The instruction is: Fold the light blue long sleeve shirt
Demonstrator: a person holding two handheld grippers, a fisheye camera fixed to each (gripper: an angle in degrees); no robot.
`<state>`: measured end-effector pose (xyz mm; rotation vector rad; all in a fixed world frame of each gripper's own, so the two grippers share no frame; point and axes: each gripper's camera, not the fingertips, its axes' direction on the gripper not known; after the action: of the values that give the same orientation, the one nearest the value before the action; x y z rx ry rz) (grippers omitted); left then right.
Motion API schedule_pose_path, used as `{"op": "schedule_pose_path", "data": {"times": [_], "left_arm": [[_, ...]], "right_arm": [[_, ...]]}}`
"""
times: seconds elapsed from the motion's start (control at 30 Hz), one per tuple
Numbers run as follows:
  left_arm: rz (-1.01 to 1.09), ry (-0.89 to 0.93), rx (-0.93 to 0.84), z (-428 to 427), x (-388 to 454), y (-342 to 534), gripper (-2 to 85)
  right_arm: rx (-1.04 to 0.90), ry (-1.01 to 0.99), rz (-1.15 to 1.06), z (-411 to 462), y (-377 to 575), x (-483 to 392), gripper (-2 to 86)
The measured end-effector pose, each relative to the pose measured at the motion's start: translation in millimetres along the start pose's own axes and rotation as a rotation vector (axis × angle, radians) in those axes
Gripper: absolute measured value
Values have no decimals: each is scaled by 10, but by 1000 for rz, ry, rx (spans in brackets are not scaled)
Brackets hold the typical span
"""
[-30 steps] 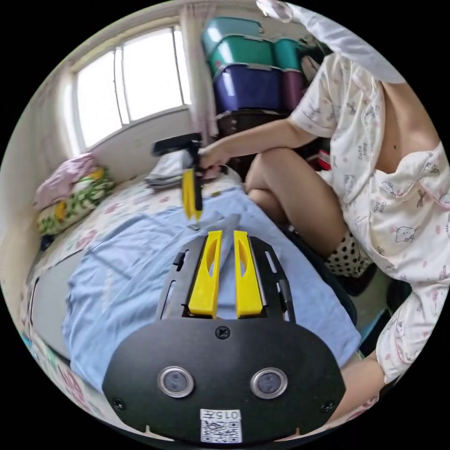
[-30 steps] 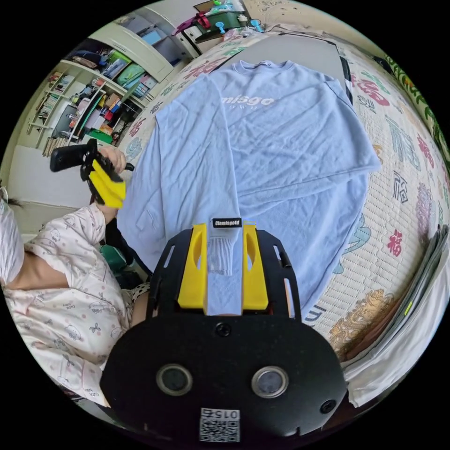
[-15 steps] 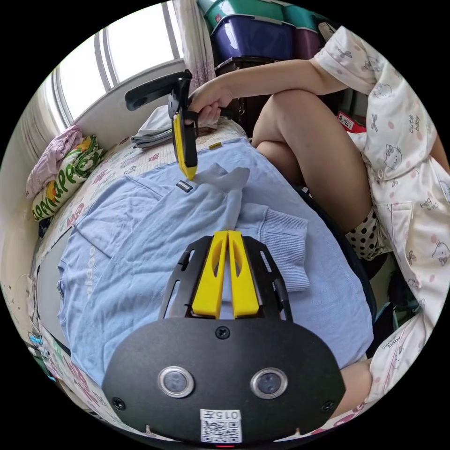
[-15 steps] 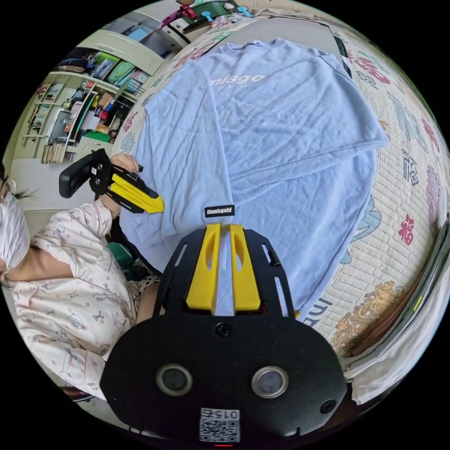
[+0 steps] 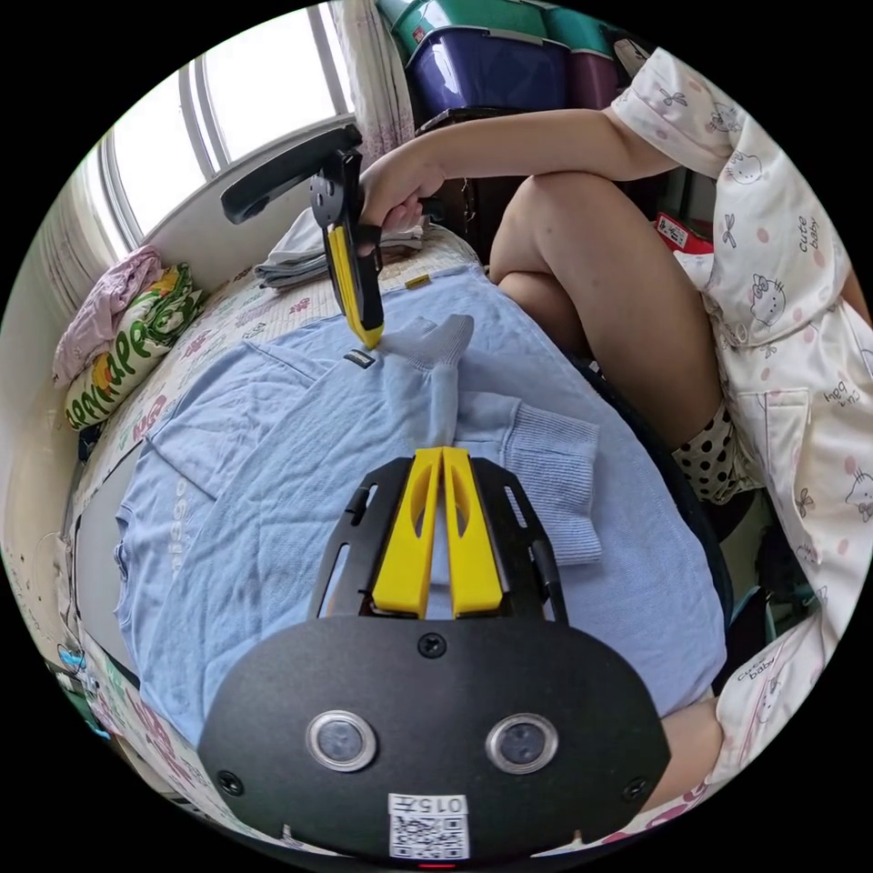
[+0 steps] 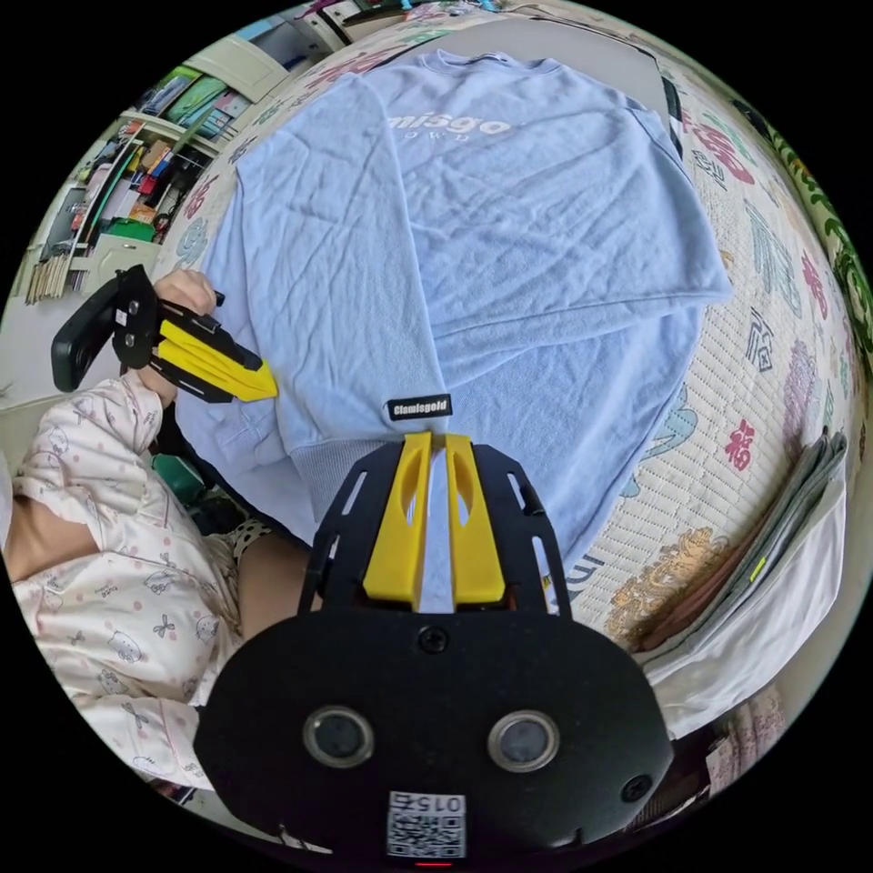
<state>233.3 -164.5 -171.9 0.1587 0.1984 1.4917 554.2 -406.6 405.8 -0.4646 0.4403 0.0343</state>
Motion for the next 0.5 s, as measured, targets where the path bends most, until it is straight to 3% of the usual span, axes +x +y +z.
{"op": "schedule_pose_path", "data": {"times": [0.17, 0.3, 0.4, 0.47, 0.5], "left_arm": [[-10, 16, 26, -57, -265, -18, -2], [-169, -45, 49, -359, -763, 245, 0], [-517, -160, 219, -856, -1402, 829, 4], [-903, -380, 420, -1217, -1778, 1527, 15], [-979, -428, 452, -1267, -1830, 1693, 19]], "right_arm": [[-92, -123, -68, -138, -193, 41, 49], [70, -119, -76, -656, -514, 80, 52], [257, -69, -43, -1089, -974, 106, 69], [363, 20, 17, -1246, -1454, 128, 74], [377, 43, 33, -1252, -1592, 136, 75]]}}
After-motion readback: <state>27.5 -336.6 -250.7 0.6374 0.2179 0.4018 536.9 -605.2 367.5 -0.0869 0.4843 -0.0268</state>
